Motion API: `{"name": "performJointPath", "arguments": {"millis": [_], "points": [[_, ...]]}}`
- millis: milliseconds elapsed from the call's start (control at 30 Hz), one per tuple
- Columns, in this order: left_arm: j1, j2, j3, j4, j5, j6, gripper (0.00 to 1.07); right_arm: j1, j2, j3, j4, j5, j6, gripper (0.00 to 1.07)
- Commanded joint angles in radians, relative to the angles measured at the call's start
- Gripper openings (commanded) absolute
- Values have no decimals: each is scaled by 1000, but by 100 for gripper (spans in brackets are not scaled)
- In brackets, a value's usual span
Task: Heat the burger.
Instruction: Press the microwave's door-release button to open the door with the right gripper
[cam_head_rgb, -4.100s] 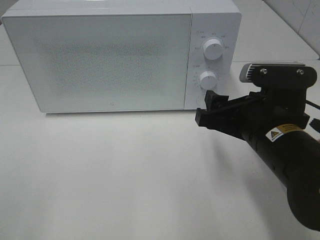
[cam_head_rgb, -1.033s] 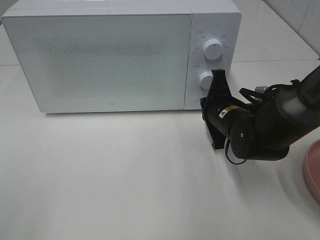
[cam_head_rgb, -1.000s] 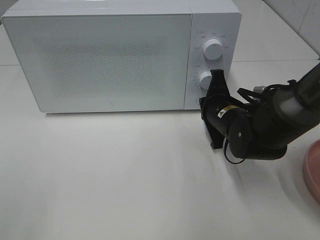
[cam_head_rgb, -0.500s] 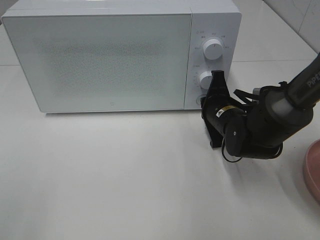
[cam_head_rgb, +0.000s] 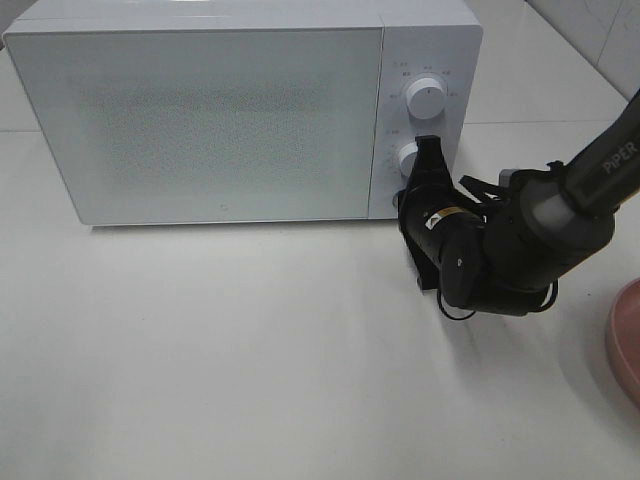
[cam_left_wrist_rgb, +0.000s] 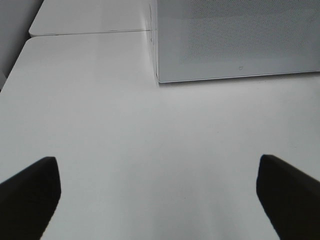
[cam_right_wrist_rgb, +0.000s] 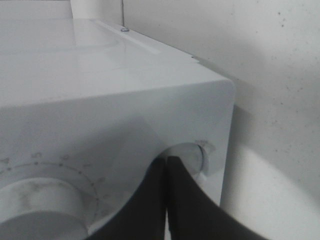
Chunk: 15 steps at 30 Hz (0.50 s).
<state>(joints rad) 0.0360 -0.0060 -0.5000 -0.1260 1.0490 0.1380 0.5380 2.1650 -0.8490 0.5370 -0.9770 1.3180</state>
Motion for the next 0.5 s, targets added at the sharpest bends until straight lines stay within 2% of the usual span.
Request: {"name": "performJointPath", "arguments": {"millis": [33, 500], "points": [[1, -18, 3, 0, -11, 0, 100, -12, -11, -35, -6, -223, -26, 0], [1, -18, 3, 0, -11, 0, 100, -25, -12, -136, 47, -279, -63, 0]]}}
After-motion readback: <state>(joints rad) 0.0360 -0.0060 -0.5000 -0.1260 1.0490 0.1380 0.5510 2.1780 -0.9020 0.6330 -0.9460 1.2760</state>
